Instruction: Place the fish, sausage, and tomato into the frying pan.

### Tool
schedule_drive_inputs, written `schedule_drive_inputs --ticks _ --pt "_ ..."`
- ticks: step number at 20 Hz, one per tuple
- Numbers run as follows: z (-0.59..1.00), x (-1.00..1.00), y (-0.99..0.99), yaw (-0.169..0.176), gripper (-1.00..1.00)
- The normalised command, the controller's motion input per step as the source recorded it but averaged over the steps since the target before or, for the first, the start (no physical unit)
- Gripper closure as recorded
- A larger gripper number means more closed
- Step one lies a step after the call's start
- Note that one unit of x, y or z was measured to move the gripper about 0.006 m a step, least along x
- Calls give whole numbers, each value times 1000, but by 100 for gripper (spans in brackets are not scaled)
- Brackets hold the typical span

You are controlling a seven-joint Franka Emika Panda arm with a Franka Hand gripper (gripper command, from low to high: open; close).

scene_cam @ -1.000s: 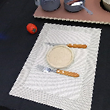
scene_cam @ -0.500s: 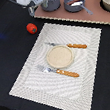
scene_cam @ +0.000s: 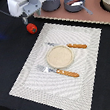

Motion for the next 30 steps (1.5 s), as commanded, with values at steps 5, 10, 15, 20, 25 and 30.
schedule_drive_inputs --ticks 5,10,15,20,25,30 --pt "-349 -319 -12 -24 -100" --pt "-332 -269 -8 -19 -100" --pt "-387 -366 -2 -12 -100" --pt "-390 -353 -2 -9 -100" --pt "-397 -349 -4 -9 -100" --pt "-402 -385 -23 -10 100"
